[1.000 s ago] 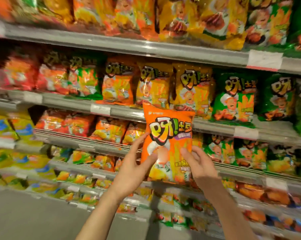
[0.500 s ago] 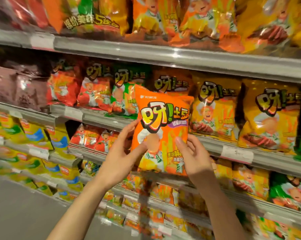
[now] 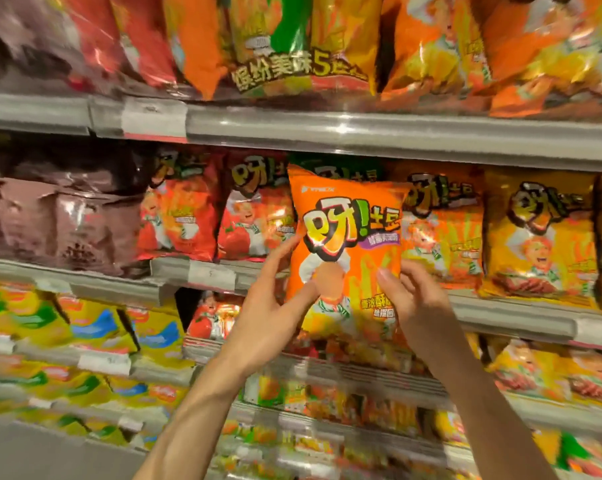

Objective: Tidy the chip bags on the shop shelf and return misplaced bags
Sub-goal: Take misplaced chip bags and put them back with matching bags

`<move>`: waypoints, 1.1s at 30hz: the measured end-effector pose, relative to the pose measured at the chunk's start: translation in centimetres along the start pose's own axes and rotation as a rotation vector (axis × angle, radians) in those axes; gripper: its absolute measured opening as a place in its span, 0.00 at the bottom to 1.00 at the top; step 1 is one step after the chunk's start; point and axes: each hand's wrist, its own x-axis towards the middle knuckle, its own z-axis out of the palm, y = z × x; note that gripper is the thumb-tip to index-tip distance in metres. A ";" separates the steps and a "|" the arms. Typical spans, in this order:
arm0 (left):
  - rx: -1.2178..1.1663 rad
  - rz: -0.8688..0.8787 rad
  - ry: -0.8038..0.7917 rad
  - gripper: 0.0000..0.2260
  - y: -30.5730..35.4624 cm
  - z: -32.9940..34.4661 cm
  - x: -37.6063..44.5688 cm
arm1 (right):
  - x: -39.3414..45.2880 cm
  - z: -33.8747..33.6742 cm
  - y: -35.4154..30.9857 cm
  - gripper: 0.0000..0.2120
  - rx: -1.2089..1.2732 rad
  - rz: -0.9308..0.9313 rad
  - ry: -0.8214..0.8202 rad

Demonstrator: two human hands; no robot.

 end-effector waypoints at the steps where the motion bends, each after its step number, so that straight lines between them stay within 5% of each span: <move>1: -0.008 0.011 -0.012 0.27 -0.1 -1.0 0.3 | 0.0 0.9 -0.2 0.11 -0.007 0.011 0.016; 5: -0.052 0.029 -0.058 0.28 -1.0 -4.6 1.8 | -0.2 4.6 -1.3 0.05 -0.058 0.029 0.076; 12: -0.056 0.057 0.006 0.25 -2.4 -9.1 3.3 | 0.3 8.7 -2.9 0.11 -0.275 -0.070 0.072; 16: -0.046 0.026 0.123 0.25 -3.4 -11.7 3.9 | 4.0 6.4 -4.0 0.25 -0.528 -0.170 0.292; 20: -0.007 -0.033 0.156 0.25 -3.4 -12.8 4.1 | 7.7 4.8 -4.4 0.40 -0.766 -0.058 0.300; 25: -0.030 -0.030 0.155 0.25 -3.7 -13.0 4.1 | 10.2 4.9 -3.8 0.33 -0.688 0.044 0.237; 30: -0.039 -0.023 0.169 0.24 -3.9 -13.1 4.1 | 10.7 4.9 -3.5 0.47 -0.555 0.019 0.273; 33: -0.029 -0.025 0.167 0.25 -3.7 -13.2 4.2 | 10.9 5.1 -4.5 0.44 -0.560 -0.009 0.304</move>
